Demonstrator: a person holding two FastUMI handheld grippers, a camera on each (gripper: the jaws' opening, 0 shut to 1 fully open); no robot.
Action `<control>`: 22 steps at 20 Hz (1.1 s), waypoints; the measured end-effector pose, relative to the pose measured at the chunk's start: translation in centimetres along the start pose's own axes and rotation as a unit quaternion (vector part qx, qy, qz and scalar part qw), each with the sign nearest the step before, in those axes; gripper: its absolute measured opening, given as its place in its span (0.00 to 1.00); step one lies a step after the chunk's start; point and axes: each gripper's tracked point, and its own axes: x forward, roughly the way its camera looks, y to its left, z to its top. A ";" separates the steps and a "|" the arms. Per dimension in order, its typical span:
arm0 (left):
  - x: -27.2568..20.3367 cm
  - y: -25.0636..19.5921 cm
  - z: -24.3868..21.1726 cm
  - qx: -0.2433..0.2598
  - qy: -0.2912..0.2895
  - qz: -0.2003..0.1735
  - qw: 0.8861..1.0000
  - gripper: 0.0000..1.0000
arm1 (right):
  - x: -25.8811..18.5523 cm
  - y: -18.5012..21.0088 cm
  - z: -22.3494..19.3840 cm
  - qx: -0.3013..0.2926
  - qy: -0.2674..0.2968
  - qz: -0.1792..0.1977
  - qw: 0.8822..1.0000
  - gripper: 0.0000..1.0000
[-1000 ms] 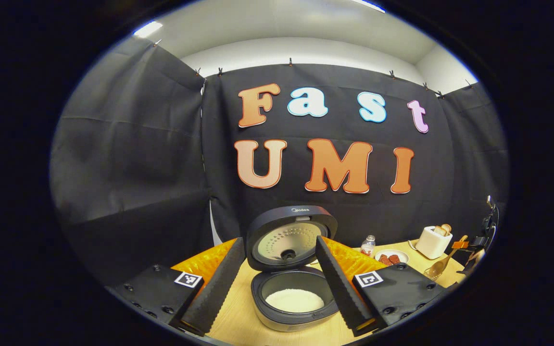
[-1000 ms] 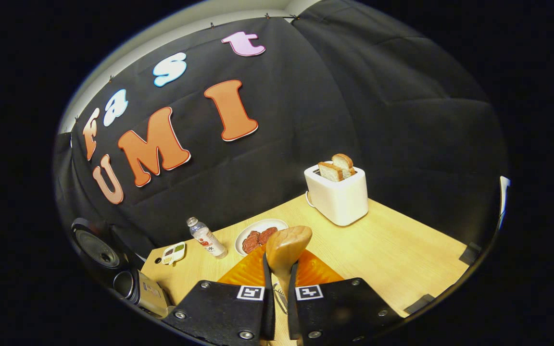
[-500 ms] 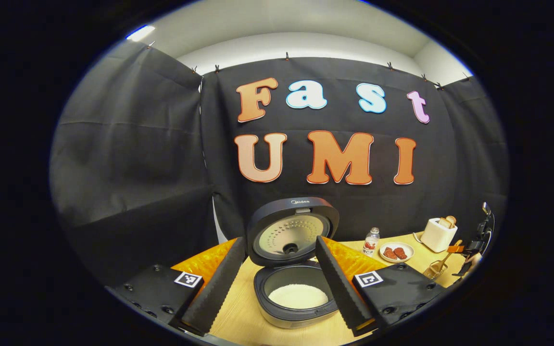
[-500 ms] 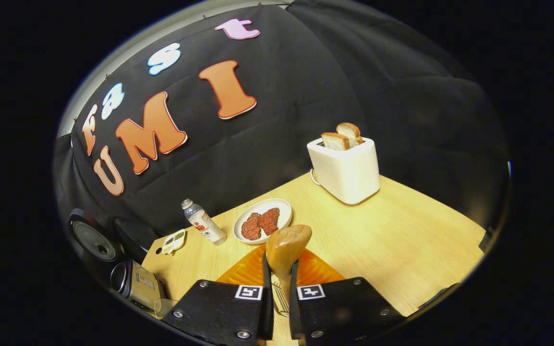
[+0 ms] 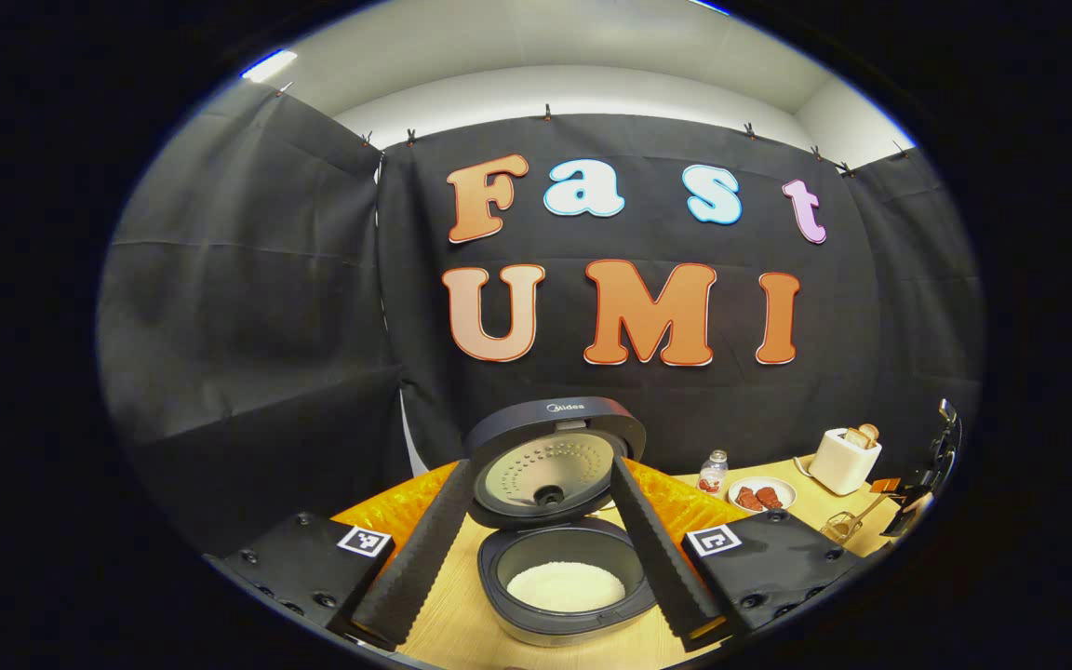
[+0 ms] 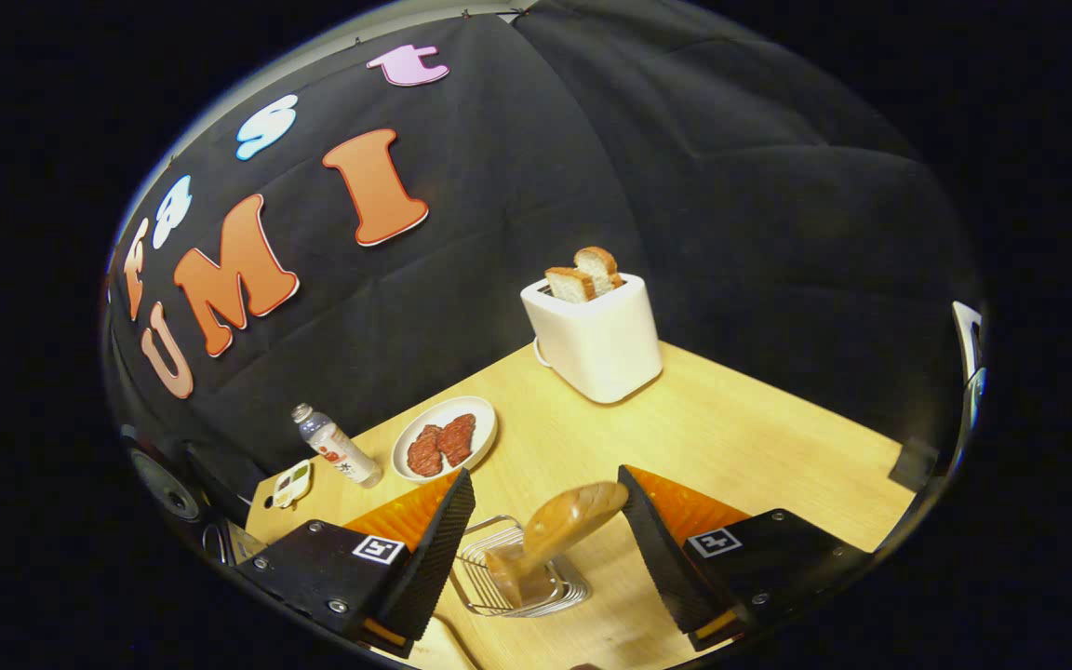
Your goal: Close the left gripper, press the button to open the rice cooker; take a wooden spoon from the chopstick holder with the right hand, scoop a spoonful of rice and pour it into the rice cooker, then put the wooden spoon back into the chopstick holder.
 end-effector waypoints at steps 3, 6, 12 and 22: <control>0.7 -0.4 1.0 0.000 -0.006 -0.003 1.000 1.00 | -1.2 -0.7 2.7 -0.034 -0.018 -0.029 0.999 0.95; 1.9 -0.2 3.2 0.001 -0.018 0.003 1.000 0.97 | -3.1 0.7 5.2 -0.075 -0.028 -0.026 0.996 0.95; 7.7 0.2 8.8 0.004 -0.008 0.019 1.000 1.00 | -7.4 5.5 8.0 -0.103 -0.034 0.027 0.994 0.95; 19.7 -0.6 8.0 -0.002 0.104 0.005 0.995 0.99 | -12.8 11.1 13.2 -0.139 -0.092 0.096 0.981 0.95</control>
